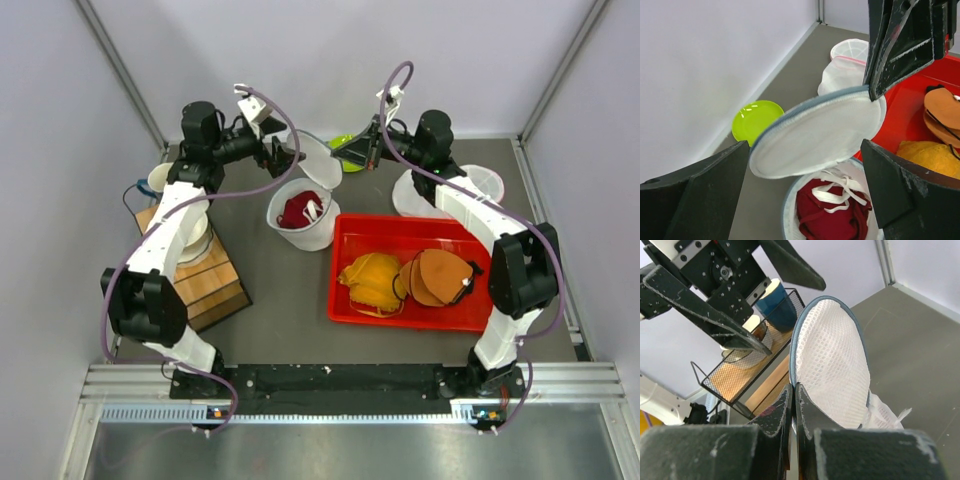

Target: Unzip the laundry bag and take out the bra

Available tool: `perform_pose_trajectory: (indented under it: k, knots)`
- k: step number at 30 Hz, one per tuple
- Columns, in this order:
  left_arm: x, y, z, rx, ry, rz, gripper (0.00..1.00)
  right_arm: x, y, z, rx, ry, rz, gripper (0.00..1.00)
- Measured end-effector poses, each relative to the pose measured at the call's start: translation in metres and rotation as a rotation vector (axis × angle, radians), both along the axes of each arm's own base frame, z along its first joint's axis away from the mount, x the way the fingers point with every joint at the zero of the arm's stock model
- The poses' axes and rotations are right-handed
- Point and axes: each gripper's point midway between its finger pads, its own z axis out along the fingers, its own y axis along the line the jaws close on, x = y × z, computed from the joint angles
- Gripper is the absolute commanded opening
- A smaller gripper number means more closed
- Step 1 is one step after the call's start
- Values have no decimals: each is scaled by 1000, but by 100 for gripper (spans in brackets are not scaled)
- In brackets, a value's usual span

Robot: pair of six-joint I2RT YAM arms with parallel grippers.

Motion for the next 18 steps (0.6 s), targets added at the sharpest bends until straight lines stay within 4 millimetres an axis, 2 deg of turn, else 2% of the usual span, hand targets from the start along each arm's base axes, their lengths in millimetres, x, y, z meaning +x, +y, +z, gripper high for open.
perform_pose_trajectory:
  k: [6, 8, 11, 14, 16, 18]
  knots:
    - [4, -4, 15, 48, -98, -67, 98, -8, 1, -5, -15, 15, 45, 0]
    - [8, -8, 14, 56, -100, -103, 97, -10, 1, -6, -18, 19, 56, 0]
    - [14, -13, 6, 56, -66, -148, 97, -12, 2, -7, -21, 22, 69, 0]
    - [19, -17, -13, 55, -8, -166, 95, -10, 3, -9, -23, 25, 83, 0]
    - [19, -19, -26, 55, 36, -182, 89, -8, 5, -11, -25, 29, 89, 0]
    - [17, -20, -34, 58, 71, -190, 59, -7, 6, -14, -25, 43, 94, 0]
